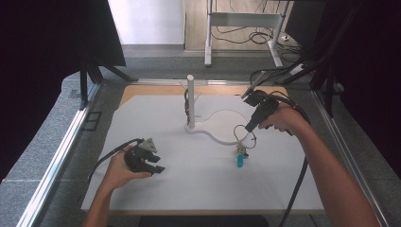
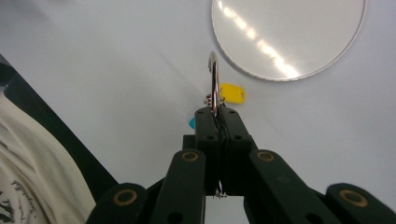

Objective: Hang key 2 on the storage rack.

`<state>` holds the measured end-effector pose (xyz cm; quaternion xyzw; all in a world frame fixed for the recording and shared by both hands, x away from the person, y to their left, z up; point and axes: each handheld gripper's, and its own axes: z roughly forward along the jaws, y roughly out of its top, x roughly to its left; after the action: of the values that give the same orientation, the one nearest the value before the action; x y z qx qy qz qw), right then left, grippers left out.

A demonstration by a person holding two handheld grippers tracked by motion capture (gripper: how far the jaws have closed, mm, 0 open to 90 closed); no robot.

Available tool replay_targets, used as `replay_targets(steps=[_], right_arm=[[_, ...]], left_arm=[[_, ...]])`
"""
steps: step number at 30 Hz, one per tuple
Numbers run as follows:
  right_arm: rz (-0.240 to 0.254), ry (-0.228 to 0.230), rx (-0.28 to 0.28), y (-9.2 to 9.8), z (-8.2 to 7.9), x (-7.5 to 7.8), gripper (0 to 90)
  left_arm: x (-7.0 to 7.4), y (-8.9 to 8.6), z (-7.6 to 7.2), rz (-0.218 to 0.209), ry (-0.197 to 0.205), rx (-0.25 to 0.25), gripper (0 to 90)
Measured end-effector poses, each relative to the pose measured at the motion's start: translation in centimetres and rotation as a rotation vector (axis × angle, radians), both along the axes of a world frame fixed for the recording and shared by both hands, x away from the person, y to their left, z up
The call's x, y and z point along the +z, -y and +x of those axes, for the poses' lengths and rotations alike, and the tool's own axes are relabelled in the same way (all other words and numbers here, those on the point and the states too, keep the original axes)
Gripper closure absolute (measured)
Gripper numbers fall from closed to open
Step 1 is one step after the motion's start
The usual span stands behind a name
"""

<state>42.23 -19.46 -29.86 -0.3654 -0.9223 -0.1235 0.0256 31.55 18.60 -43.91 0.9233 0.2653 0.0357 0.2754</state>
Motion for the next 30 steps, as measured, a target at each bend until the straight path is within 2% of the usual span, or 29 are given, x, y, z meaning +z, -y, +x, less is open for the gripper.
replay_targets(steps=[9,30], right_arm=[[0.017,0.027,-0.003,-0.5,0.6,2.1,88.1],[0.051,0.041,-0.002,-2.4,2.5,3.4,88.2]], left_arm=[[0.0,0.0,0.0,-0.003,0.0,0.0,52.5],[0.2,-0.1,-0.1,-0.01,0.002,0.0,52.5]])
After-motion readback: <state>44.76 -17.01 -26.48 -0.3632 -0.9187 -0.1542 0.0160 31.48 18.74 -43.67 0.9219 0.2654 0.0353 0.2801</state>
